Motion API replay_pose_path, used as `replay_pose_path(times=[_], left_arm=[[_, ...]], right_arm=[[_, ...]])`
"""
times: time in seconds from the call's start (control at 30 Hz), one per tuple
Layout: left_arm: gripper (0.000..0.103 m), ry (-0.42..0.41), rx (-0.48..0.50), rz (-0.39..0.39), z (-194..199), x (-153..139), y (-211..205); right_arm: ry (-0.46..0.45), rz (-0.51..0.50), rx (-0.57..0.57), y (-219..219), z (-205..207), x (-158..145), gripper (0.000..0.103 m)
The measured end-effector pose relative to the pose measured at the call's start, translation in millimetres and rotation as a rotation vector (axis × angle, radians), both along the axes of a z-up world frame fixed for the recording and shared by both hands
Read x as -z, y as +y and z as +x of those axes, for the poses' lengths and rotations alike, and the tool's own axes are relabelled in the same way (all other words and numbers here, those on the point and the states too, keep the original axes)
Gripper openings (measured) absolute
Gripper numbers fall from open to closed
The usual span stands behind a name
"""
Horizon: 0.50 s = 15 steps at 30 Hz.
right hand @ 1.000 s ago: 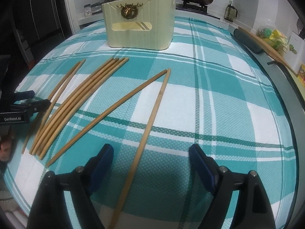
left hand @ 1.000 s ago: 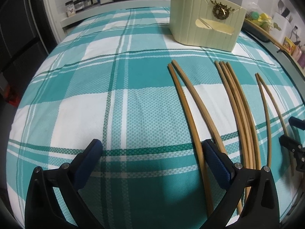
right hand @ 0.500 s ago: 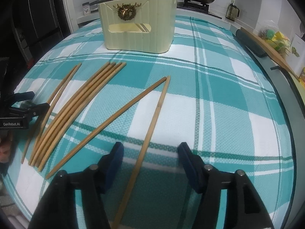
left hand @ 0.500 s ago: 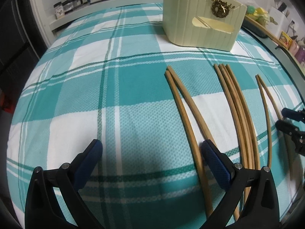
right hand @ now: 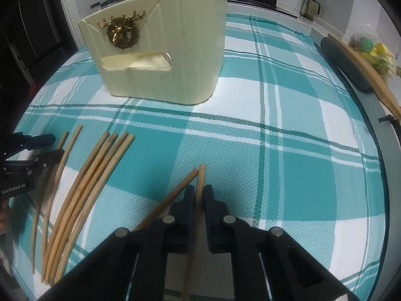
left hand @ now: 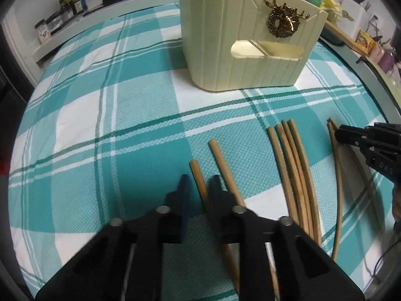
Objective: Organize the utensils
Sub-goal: 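Close the left tool on one chopstick while the right tool grasps another chopstick, then lift the chopstick with the left tool over the box while the right tool carries its chopstick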
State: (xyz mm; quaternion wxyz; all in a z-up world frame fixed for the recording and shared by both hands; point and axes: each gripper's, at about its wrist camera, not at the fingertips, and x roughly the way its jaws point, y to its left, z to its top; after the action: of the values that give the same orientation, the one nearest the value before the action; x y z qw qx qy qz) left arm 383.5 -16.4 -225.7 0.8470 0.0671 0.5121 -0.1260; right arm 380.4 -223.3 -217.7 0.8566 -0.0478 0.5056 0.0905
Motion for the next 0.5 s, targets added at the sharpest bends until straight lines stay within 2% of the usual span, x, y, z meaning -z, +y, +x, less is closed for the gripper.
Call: replay_pose_path(times=[0.1, 0.17, 0.3, 0.5], left_arm=[[0.005, -0.003, -0.006, -0.014, 0, -3, 0], [0.005, -0.031, -0.022, -0.041, -4, -13, 5], [0.005, -0.119, -0.043, -0.107, -21, -53, 16], [0.005, -0.285, -0.022, -0.18, -61, -131, 28]], right_arm=[[-0.002, 0.025, 0.012, -3, 3, -2, 0.006], [-0.016, 0.083, 0.026, -11, 2, -8, 0.006], [-0.065, 0.187, 0.047, -28, -10, -37, 0.006], [-0.179, 0.252, 0.012, -37, -42, -101, 0.006]])
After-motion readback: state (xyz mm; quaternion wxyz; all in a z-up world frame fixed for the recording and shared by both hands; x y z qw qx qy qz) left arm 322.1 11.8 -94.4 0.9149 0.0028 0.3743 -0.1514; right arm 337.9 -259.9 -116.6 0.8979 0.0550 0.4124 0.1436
